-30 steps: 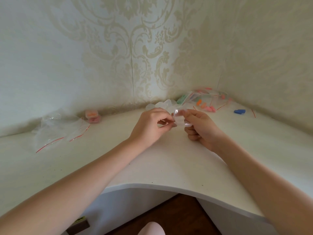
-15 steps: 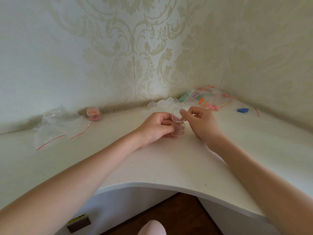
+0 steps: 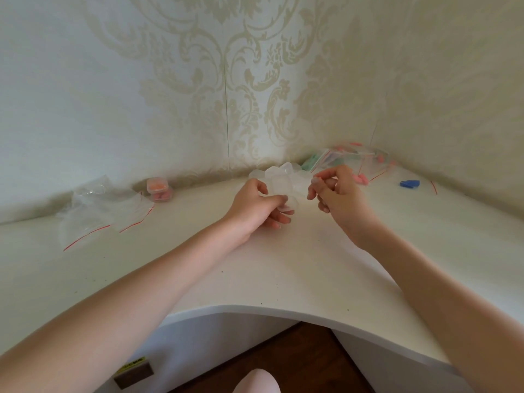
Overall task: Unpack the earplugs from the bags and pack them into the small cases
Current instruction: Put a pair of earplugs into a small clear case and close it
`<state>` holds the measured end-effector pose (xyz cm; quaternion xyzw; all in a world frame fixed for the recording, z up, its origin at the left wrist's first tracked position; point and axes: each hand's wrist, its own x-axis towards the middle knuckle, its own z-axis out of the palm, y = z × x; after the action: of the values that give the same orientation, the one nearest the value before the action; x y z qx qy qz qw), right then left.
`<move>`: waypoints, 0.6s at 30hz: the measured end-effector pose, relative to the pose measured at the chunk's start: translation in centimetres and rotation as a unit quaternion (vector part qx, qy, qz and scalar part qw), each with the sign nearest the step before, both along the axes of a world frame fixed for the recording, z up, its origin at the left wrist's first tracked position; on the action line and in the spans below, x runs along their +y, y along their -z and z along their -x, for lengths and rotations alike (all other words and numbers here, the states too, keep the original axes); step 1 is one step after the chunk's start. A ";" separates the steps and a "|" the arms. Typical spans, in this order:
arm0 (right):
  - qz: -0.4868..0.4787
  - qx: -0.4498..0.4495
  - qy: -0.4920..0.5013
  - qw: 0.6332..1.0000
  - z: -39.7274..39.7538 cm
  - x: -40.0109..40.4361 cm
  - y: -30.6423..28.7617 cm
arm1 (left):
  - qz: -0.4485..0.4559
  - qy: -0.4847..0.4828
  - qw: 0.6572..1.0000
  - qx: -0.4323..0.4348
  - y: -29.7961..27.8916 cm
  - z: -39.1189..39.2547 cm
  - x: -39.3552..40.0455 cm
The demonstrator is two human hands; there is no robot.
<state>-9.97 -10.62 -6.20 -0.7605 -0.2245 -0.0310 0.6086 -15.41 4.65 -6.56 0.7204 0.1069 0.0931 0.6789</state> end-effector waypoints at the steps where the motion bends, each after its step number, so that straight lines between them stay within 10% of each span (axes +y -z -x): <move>1: 0.006 -0.014 -0.011 1.000 0.0 0.0 -0.1 | -0.004 0.005 1.000 -0.001 0.0 0.0 0.0; 18: 0.035 -0.031 -0.093 0.995 1.1 0.6 0.0 | 0.056 0.139 0.989 0.015 -0.6 0.1 0.1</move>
<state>-11.05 -10.05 -6.22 -0.7556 -0.3145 0.0100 0.5746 -15.55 4.80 -5.93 0.6904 0.0206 -0.0191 0.7229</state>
